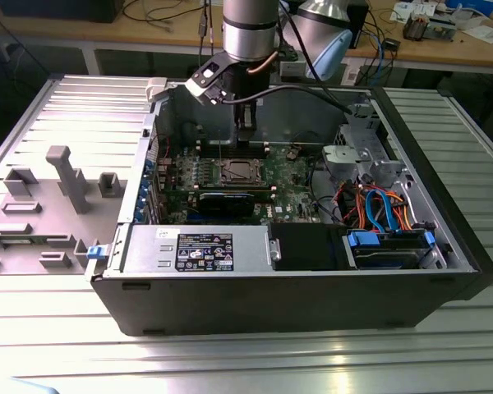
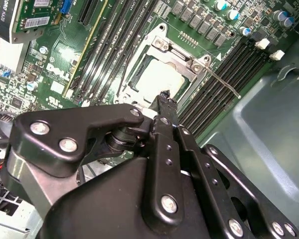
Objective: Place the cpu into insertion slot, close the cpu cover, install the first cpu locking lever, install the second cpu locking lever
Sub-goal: 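Install the first cpu locking lever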
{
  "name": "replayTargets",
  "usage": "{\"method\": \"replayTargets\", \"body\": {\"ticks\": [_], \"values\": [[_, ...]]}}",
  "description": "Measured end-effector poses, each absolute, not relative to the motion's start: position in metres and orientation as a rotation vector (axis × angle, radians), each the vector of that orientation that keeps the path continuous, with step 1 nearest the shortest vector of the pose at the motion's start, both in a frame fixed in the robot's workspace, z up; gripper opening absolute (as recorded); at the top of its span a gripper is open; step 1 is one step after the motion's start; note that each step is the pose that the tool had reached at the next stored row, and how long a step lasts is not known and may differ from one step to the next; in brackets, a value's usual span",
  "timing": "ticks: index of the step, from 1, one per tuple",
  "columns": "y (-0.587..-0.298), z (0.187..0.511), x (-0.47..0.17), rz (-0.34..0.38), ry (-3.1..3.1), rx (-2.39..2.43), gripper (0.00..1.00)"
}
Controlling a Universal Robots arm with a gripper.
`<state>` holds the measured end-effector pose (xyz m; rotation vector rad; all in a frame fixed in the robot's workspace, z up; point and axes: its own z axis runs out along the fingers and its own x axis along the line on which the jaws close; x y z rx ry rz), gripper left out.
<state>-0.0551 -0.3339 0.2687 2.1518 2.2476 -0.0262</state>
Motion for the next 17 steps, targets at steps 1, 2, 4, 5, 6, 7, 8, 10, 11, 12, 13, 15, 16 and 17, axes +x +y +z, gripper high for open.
{"method": "replayTargets", "body": {"ticks": [1, 2, 4, 5, 6, 7, 8, 10, 11, 12, 13, 15, 16, 17], "values": [[-0.3339, 0.2688, -0.0551, -0.026, 2.248, 2.152, 0.11], [-0.3339, 0.2689, -0.0551, -0.026, 2.248, 2.152, 0.11], [-0.3339, 0.2690, -0.0551, -0.026, 2.248, 2.151, 0.11], [-0.3339, 0.2690, -0.0551, -0.026, 2.249, 2.151, 0.11], [-0.3339, 0.2690, -0.0551, -0.026, 2.250, 2.149, 0.11], [-0.3339, 0.2690, -0.0551, -0.026, 2.251, 2.148, 0.11], [-0.3339, 0.2690, -0.0551, -0.026, 2.253, 2.147, 0.11], [-0.3339, 0.2690, -0.0551, -0.026, 2.256, 2.143, 0.11], [-0.3339, 0.2690, -0.0551, -0.026, 2.257, 2.142, 0.11], [-0.3339, 0.2690, -0.0551, -0.026, 2.258, 2.141, 0.11], [-0.3339, 0.2690, -0.0551, -0.026, 2.259, 2.140, 0.11], [-0.3339, 0.2690, -0.0551, -0.026, 2.261, 2.138, 0.11], [-0.3339, 0.2690, -0.0551, -0.026, 2.262, 2.137, 0.11], [-0.3339, 0.2690, -0.0551, -0.026, 2.262, 2.136, 0.11]]}}
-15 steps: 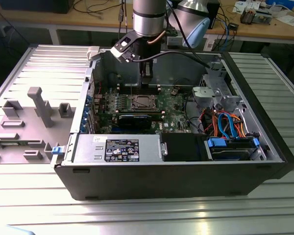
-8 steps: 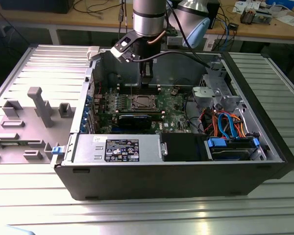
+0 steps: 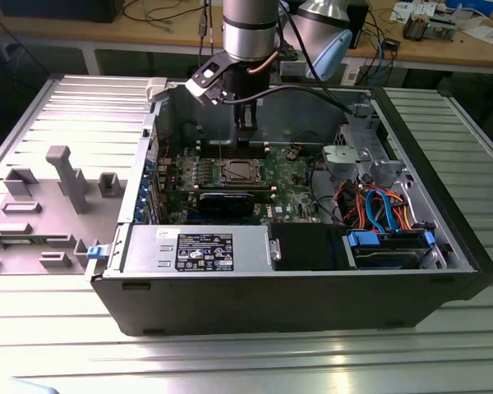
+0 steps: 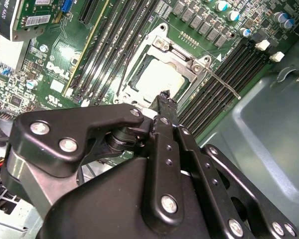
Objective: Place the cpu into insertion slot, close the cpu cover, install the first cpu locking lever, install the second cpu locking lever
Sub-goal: 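Install the first cpu locking lever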
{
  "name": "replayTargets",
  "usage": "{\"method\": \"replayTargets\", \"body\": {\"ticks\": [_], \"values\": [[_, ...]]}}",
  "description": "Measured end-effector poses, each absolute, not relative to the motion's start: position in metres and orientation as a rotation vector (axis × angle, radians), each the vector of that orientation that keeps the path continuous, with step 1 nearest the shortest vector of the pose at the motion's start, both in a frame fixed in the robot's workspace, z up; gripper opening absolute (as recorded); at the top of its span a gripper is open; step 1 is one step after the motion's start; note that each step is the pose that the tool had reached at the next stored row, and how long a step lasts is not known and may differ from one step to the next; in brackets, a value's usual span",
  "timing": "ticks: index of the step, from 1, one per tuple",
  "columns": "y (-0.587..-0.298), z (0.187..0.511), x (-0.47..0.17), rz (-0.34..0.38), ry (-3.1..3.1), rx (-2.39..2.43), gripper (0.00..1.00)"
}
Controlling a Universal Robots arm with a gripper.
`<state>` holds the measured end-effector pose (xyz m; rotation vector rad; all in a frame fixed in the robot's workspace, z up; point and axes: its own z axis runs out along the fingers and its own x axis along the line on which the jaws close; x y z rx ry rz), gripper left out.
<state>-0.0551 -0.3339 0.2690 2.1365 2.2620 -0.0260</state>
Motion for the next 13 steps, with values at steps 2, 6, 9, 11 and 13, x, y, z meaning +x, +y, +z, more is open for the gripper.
{"method": "replayTargets", "body": {"ticks": [2, 6, 9, 11, 13], "values": [[-0.3339, 0.2689, -0.0551, -0.026, 2.262, 2.136, 0.11], [-0.3339, 0.2690, -0.0551, -0.026, 2.263, 2.136, 0.11], [-0.3339, 0.2690, -0.0551, -0.026, 2.263, 2.135, 0.11], [-0.3339, 0.2702, -0.0551, -0.026, 2.267, 2.132, 0.11], [-0.3339, 0.2704, -0.0551, -0.024, 2.283, 2.115, 0.11]]}}
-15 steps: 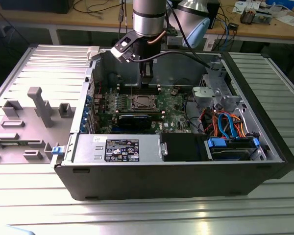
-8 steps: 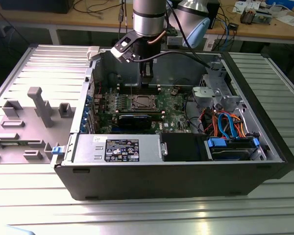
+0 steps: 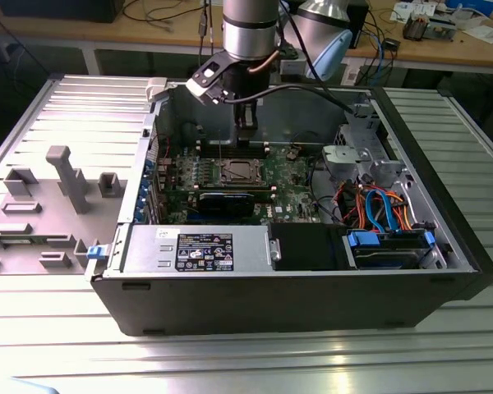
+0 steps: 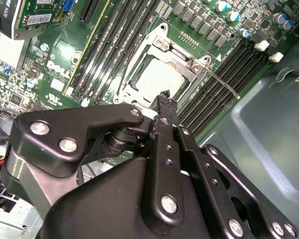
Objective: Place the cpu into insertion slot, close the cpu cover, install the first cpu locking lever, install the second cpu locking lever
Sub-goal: 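Install the first cpu locking lever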
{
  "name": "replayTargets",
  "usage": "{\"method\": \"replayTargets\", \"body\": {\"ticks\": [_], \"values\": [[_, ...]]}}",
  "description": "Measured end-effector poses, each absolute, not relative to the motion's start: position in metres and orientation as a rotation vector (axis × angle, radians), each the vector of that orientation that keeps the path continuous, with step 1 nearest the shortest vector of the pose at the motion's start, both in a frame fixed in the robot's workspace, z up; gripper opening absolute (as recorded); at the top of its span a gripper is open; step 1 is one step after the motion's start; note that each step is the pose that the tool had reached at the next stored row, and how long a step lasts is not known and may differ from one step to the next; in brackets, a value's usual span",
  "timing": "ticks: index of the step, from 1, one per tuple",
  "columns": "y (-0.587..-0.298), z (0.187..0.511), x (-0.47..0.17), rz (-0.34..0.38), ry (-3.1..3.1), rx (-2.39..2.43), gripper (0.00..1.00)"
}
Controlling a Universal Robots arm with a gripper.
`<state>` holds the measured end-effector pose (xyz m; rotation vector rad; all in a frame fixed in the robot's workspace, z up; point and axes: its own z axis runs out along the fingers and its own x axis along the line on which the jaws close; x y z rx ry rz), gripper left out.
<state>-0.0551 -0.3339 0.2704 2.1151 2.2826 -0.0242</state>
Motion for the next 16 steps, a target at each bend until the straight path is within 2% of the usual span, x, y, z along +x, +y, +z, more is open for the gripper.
{"method": "replayTargets", "body": {"ticks": [16], "values": [[-0.3339, 0.2705, -0.0558, -0.021, 2.415, 1.962, 0.11]]}}
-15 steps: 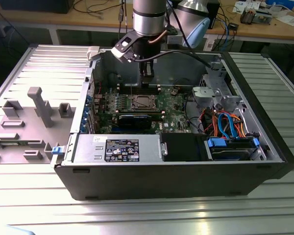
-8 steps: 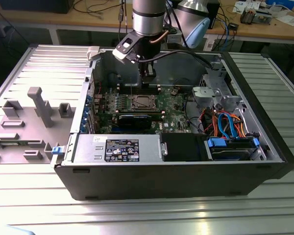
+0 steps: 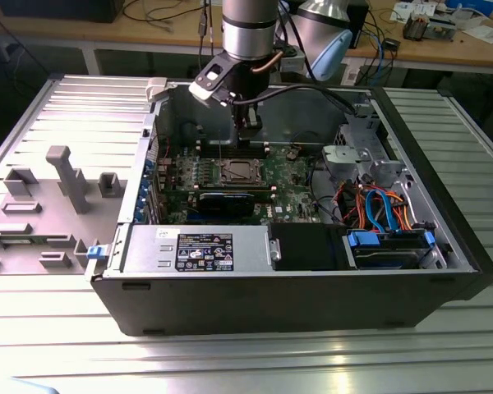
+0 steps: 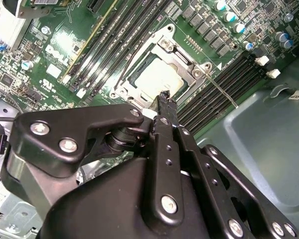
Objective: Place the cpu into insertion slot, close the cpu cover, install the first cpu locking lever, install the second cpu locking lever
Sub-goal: 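Install the first cpu locking lever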
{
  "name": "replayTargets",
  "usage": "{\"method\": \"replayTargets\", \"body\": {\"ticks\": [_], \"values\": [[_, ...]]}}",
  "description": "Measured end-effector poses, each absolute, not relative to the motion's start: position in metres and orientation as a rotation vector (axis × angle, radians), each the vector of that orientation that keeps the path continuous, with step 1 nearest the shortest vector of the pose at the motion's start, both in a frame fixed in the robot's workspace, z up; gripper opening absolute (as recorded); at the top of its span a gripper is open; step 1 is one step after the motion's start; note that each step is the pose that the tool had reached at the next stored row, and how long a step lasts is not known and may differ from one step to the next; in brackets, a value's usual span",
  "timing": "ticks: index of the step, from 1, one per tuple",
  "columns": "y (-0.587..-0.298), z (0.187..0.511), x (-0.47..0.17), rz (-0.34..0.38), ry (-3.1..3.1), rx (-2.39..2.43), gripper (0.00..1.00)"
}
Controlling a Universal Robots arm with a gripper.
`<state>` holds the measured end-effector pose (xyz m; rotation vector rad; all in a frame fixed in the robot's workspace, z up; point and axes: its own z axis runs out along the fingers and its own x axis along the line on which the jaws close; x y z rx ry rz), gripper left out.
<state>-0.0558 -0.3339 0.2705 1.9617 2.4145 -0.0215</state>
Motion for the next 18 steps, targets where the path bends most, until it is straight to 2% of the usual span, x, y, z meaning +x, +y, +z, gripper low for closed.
{"method": "replayTargets", "body": {"ticks": [9, 18], "values": [[-0.3339, 0.2704, -0.0560, -0.020, 2.484, 1.872, 0.11], [-0.3339, 0.2734, -0.0562, -0.014, 2.677, 1.582, 0.11]]}}
